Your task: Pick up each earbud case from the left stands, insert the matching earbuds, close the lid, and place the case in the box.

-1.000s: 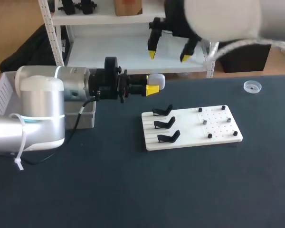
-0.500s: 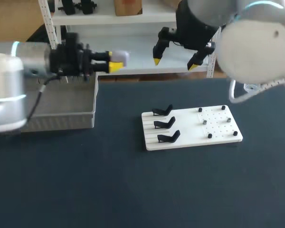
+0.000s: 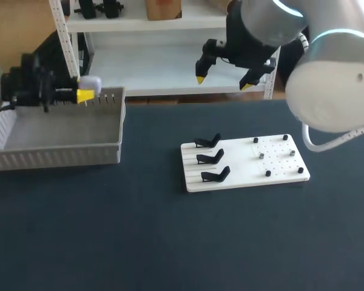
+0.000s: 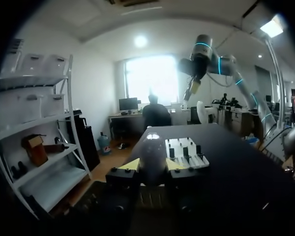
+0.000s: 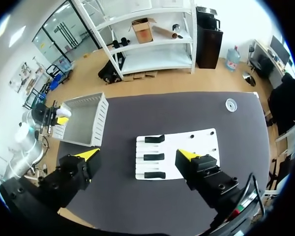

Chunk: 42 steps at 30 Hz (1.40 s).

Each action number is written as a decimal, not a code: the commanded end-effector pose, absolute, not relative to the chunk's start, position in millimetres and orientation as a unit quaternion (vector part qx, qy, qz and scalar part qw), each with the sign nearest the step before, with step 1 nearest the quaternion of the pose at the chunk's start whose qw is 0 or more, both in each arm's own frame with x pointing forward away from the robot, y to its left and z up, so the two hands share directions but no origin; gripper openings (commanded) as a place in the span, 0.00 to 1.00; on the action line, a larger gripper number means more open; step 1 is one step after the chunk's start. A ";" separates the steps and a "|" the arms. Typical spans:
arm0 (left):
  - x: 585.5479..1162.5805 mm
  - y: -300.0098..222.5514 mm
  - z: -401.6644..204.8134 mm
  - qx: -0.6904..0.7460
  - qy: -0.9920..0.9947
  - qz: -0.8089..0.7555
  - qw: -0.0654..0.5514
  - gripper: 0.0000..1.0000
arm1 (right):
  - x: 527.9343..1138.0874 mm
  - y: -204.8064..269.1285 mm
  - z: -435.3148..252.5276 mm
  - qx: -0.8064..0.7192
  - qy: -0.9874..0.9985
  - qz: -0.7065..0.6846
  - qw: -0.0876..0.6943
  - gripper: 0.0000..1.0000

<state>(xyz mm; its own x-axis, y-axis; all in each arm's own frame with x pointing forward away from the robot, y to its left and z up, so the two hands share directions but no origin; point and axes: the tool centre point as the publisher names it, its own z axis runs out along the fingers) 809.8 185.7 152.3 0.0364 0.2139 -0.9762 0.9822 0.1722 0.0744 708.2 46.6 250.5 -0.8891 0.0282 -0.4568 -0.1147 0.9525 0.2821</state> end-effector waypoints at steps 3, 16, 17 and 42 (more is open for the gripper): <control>819.7 204.0 123.0 0.515 0.609 -0.376 0.472 0.00 | 704.3 45.2 249.6 -0.018 0.955 0.152 0.253 1.00; 824.7 211.8 68.8 0.478 0.680 -0.361 0.423 0.00 | 704.3 45.2 249.6 -0.018 0.955 0.152 0.253 1.00; 824.6 211.9 66.8 0.477 0.681 -0.362 0.422 0.00 | 704.3 45.2 249.6 -0.018 0.955 0.152 0.253 1.00; 761.2 164.6 132.7 0.457 0.666 -0.322 0.494 1.00 | 704.3 45.2 249.6 -0.018 0.955 0.152 0.253 1.00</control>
<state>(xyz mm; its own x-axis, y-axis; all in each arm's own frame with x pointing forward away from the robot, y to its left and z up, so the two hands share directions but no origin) 792.7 178.4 127.3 -0.0918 0.2871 -0.9535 0.9726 0.2313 -0.0240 707.4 46.0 250.1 -0.8749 0.0378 -0.4829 -0.1145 0.9525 0.2821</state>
